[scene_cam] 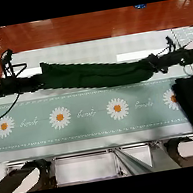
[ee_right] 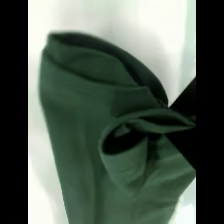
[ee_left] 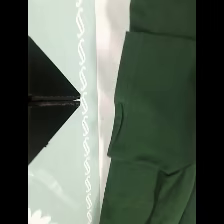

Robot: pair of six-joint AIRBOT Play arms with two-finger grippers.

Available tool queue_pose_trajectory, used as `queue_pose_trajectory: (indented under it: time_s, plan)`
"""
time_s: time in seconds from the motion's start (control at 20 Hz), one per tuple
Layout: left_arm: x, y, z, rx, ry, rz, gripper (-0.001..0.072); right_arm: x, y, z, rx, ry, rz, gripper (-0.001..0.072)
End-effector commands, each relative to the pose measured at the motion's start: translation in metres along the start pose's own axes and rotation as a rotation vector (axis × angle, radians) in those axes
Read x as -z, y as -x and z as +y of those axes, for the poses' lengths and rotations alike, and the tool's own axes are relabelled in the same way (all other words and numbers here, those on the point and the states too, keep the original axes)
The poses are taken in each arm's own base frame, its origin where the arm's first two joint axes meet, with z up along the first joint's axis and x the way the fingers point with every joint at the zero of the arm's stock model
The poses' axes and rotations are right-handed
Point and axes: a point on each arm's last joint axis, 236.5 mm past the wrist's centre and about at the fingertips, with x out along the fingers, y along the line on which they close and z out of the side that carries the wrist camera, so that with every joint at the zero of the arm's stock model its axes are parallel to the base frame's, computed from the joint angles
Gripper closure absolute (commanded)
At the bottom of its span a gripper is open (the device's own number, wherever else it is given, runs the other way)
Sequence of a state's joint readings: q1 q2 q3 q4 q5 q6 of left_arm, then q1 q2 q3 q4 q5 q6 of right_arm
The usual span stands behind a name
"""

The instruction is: Fold the shirts.

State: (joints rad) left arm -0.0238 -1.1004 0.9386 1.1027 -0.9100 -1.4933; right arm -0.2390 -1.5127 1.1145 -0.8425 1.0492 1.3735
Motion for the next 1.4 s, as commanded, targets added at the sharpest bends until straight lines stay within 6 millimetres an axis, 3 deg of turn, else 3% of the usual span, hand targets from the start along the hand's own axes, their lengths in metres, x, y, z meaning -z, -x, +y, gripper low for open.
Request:
queue_pose_trajectory:
  time_s: [0.0,0.1,0.2,0.4,0.6,0.75,0.95,1.05,1.15,1.25,1.35]
  plan:
    - [-0.001,-0.001,-0.028,0.09,-0.05,-0.01,0.0687,0.012,0.061,0.009,0.142,0.147,-0.055,0.0691]
    - [-0.001,-0.007,-0.055,0.141,-0.106,-0.015,0.0687,0.033,0.101,0.025,0.161,0.22,-0.116,0.0691]
    - [0.002,-0.023,-0.092,0.187,-0.197,0.023,0.0688,0.068,0.137,0.045,0.146,0.268,-0.173,0.0691]
    - [0.019,-0.076,-0.18,0.282,-0.327,0.142,0.0688,0.13,0.181,0.071,0.089,0.279,-0.273,0.0691]
    - [0.093,-0.131,-0.251,0.347,-0.443,0.38,0.0688,0.162,0.205,0.092,0.025,0.294,-0.332,0.0691]
    - [0.155,-0.149,-0.292,0.384,-0.537,0.526,0.0688,0.171,0.208,0.104,-0.02,0.306,-0.333,0.0691]
    - [0.235,-0.148,-0.331,0.459,-0.597,0.684,0.0688,0.17,0.209,0.105,-0.024,0.31,-0.339,0.0691]
    - [0.263,-0.147,-0.343,0.497,-0.574,0.741,0.0688,0.17,0.209,0.106,-0.028,0.309,-0.339,0.0691]
    - [0.28,-0.146,-0.342,0.509,-0.561,0.799,0.0688,0.169,0.209,0.107,-0.031,0.309,-0.344,0.0691]
    - [0.268,-0.148,-0.339,0.506,-0.535,0.791,0.0688,0.17,0.209,0.108,-0.039,0.309,-0.342,0.0691]
    - [0.225,-0.15,-0.33,0.499,-0.473,0.749,0.0688,0.17,0.209,0.111,-0.051,0.308,-0.339,0.0691]
